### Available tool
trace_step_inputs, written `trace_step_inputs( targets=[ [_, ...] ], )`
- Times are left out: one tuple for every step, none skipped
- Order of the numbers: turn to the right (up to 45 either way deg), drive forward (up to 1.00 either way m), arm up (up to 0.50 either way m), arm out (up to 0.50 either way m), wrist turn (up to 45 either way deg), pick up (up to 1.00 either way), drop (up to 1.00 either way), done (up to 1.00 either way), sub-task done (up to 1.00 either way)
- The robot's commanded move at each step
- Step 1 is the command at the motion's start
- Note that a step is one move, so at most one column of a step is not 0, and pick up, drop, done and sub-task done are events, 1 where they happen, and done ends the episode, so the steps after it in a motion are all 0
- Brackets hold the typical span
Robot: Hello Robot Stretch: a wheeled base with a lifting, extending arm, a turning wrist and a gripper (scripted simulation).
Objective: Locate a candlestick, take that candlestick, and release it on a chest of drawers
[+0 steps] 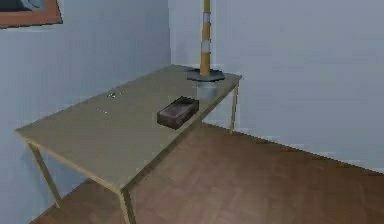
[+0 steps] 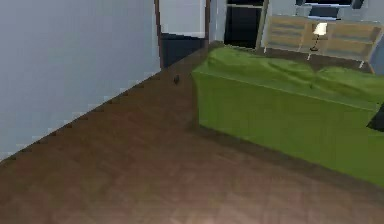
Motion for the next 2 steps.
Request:
trace_step_inputs(
  targets=[
    [45.0, 0.0, 0.0, 0.0, 0.0, 0.0, 0.0, 0.0, 0.0],
    [39.0, 0.0, 0.0, 0.0, 0.0, 0.0, 0.0, 0.0, 0.0]
  ],
)
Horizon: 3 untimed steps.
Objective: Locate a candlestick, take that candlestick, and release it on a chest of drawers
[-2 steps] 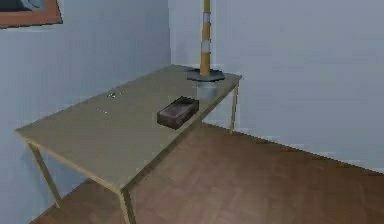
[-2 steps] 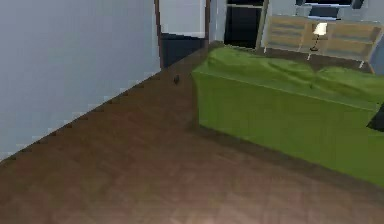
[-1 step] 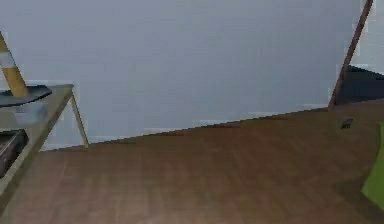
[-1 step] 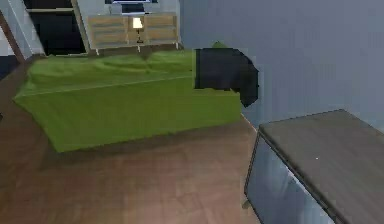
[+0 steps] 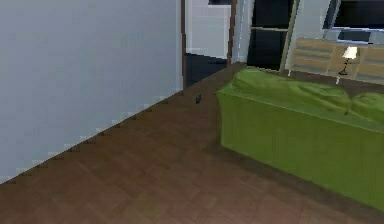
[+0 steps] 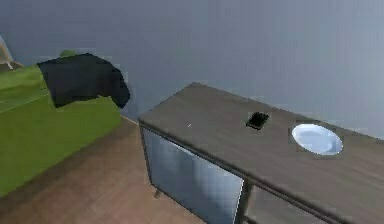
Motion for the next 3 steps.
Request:
trace_step_inputs(
  targets=[
    [0.0, 1.0, 0.0, 0.0, 0.0, 0.0, 0.0, 0.0, 0.0],
    [0.0, 1.0, 0.0, 0.0, 0.0, 0.0, 0.0, 0.0, 0.0],
    [21.0, 0.0, 0.0, 0.0, 0.0, 0.0, 0.0, 0.0, 0.0]
  ],
)
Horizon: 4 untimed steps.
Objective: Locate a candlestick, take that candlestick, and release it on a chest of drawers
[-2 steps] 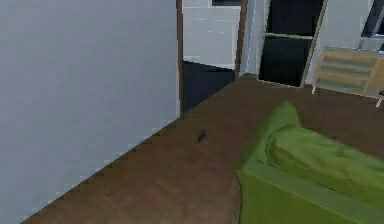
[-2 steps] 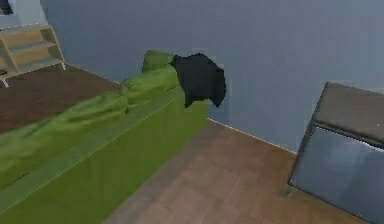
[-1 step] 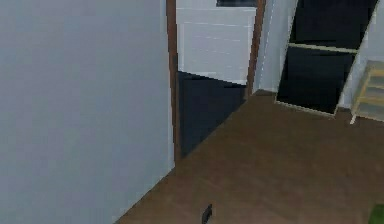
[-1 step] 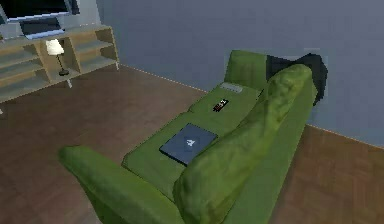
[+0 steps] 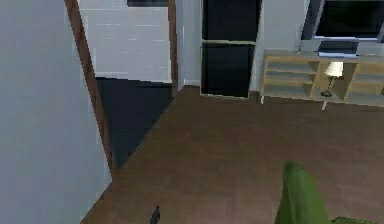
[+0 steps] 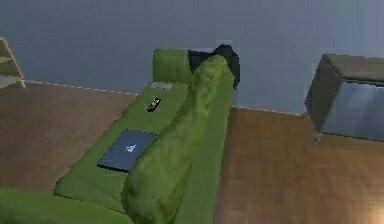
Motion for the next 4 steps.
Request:
trace_step_inputs(
  targets=[
    [0.0, 0.9, 0.0, 0.0, 0.0, 0.0, 0.0, 0.0, 0.0],
    [-9.0, 0.0, 0.0, 0.0, 0.0, 0.0, 0.0, 0.0, 0.0],
    [0.0, 0.35, 0.0, 0.0, 0.0, 0.0, 0.0, 0.0, 0.0],
    [-12.0, 0.0, 0.0, 0.0, 0.0, 0.0, 0.0, 0.0, 0.0]
  ],
)
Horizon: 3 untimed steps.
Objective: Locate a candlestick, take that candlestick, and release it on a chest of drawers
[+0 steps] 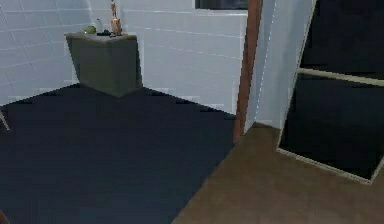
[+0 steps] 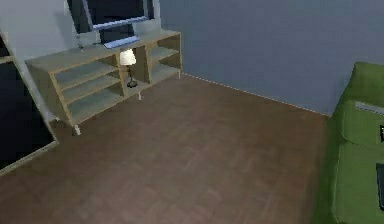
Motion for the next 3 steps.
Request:
trace_step_inputs(
  targets=[
    [0.0, 0.65, 0.0, 0.0, 0.0, 0.0, 0.0, 0.0, 0.0],
    [-45.0, 0.0, 0.0, 0.0, 0.0, 0.0, 0.0, 0.0, 0.0],
    [-6.0, 0.0, 0.0, 0.0, 0.0, 0.0, 0.0, 0.0, 0.0]
  ],
)
